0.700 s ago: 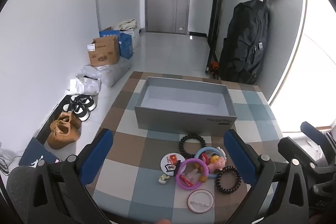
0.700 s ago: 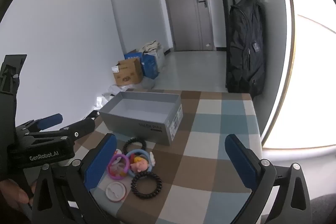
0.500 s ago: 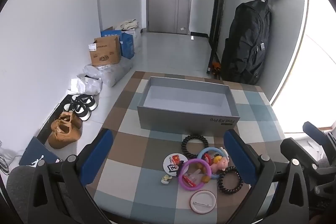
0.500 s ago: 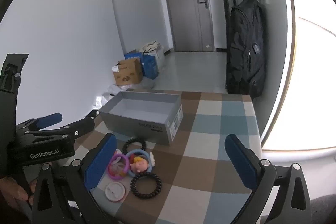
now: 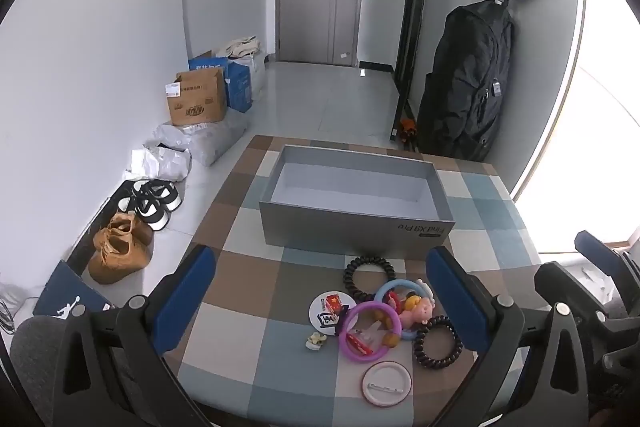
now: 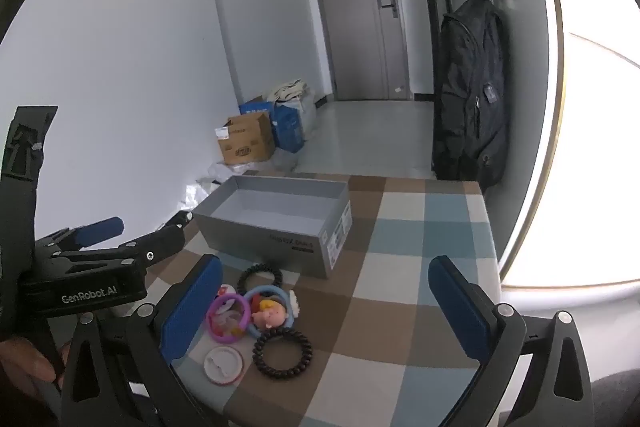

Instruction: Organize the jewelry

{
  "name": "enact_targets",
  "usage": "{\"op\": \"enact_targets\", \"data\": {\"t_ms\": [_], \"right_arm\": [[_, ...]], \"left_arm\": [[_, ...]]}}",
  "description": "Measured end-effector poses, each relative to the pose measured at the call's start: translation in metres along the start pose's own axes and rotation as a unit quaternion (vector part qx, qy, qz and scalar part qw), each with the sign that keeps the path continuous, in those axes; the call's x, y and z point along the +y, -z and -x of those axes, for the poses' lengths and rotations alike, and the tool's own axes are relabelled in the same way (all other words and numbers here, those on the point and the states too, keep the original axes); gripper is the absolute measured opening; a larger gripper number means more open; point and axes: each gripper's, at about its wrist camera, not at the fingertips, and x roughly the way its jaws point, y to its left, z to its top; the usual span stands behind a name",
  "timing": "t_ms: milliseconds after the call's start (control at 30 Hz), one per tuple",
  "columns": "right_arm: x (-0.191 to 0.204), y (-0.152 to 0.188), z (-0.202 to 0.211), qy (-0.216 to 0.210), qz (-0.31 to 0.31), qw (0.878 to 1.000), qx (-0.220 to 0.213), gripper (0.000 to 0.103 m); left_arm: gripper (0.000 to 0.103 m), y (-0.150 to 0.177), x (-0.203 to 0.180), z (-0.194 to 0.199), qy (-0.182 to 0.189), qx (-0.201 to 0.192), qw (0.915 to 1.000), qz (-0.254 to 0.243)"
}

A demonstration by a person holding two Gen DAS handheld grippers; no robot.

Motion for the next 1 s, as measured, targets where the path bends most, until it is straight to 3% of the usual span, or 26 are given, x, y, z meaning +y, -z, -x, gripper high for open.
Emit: {"op": "enact_targets", "data": {"t_ms": [1000], "right_arm": [[-0.0016,-0.0018,0.0043,0.003,-0.005,1.0,-0.011,0.103]], "left_arm": [[0.102,0.0015,-0.0016,0.0026,0.002,-0.007,1.0,-0.002]]}}
